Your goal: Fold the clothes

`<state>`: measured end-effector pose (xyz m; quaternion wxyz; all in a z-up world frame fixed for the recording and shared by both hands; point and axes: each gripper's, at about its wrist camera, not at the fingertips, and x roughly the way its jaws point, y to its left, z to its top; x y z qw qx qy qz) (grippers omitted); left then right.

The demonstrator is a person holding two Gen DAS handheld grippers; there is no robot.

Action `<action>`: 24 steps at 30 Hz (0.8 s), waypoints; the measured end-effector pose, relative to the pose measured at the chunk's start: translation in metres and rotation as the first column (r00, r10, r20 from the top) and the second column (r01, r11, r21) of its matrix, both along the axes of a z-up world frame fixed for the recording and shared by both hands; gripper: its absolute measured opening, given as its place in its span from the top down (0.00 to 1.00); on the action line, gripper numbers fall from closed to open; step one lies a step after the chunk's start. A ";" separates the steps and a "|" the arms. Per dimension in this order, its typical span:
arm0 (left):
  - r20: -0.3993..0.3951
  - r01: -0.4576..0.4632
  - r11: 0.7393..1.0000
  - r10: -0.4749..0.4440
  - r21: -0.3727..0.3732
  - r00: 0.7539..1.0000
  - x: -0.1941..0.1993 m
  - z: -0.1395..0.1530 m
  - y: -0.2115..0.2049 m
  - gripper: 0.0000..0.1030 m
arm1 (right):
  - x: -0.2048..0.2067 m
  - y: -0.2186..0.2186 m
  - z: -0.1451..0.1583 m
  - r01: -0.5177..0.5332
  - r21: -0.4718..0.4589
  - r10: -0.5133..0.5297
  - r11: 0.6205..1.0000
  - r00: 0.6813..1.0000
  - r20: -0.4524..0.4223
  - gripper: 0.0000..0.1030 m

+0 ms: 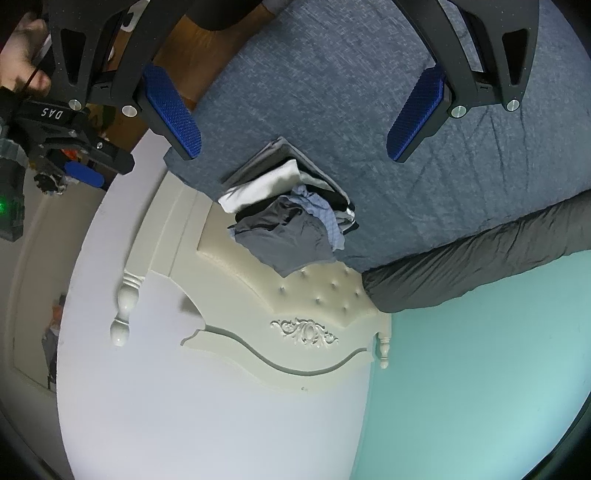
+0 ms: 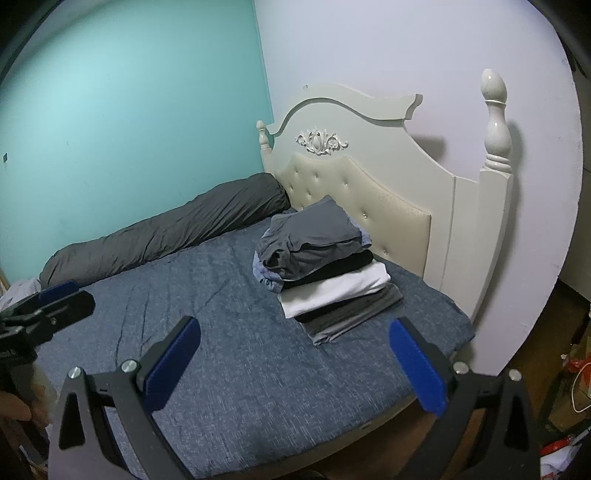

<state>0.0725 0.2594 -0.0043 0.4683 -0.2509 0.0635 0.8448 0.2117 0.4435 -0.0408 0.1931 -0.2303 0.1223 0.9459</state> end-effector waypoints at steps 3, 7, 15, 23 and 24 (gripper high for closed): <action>-0.004 0.001 1.000 -0.001 -0.004 1.000 0.001 0.001 0.000 0.00 | 0.000 0.000 -0.001 0.003 -0.001 -0.003 1.000 1.000 0.001 0.00; -0.007 -0.004 1.000 0.004 -0.003 1.000 0.001 0.002 -0.002 0.00 | 0.000 0.000 -0.002 0.007 0.002 -0.007 1.000 1.000 0.000 0.00; -0.013 0.001 1.000 -0.001 0.002 1.000 0.002 0.002 -0.004 0.00 | 0.000 0.001 -0.003 0.001 -0.008 -0.001 1.000 1.000 -0.001 0.00; -0.007 -0.002 1.000 0.002 0.002 1.000 0.002 0.001 -0.003 0.00 | -0.002 0.002 -0.006 -0.001 -0.016 0.001 1.000 1.000 0.009 0.00; -0.007 -0.003 1.000 0.003 0.003 1.000 0.002 0.001 -0.003 0.00 | -0.002 0.002 -0.006 0.000 -0.015 0.000 1.000 1.000 0.007 0.00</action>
